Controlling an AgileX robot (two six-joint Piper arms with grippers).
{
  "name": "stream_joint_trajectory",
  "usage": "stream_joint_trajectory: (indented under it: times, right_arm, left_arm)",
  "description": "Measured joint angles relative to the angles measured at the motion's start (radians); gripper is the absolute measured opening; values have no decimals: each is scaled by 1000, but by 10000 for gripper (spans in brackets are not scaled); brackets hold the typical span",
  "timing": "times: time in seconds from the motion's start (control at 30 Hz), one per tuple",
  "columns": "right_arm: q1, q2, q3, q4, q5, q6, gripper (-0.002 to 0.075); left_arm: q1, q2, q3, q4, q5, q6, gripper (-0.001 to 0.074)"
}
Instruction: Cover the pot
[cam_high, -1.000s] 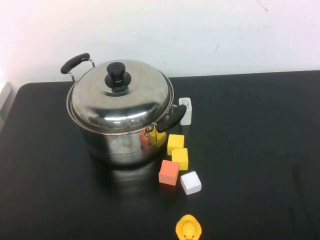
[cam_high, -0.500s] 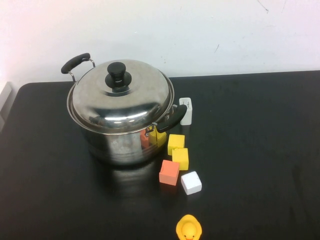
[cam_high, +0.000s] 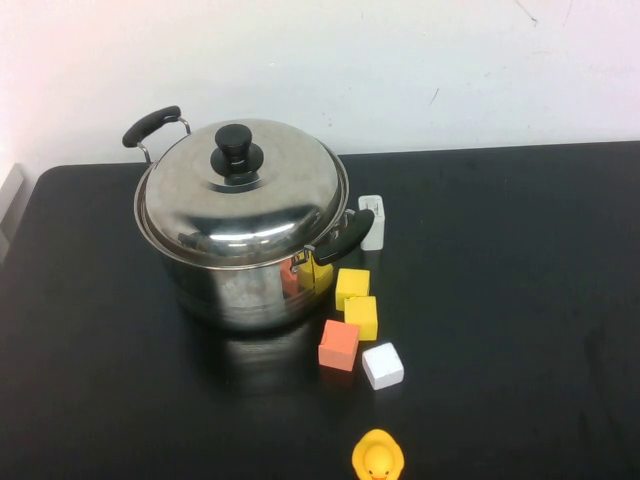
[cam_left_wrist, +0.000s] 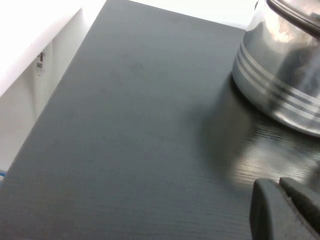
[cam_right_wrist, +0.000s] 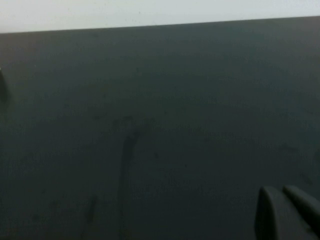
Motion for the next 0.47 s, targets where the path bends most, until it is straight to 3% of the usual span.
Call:
stream_joint_trajectory:
  times: [0.47]
  right_arm:
    - [0, 0, -2, 0, 8, 0, -2]
  left_arm:
    - [0, 0, 0, 0, 0, 0, -1]
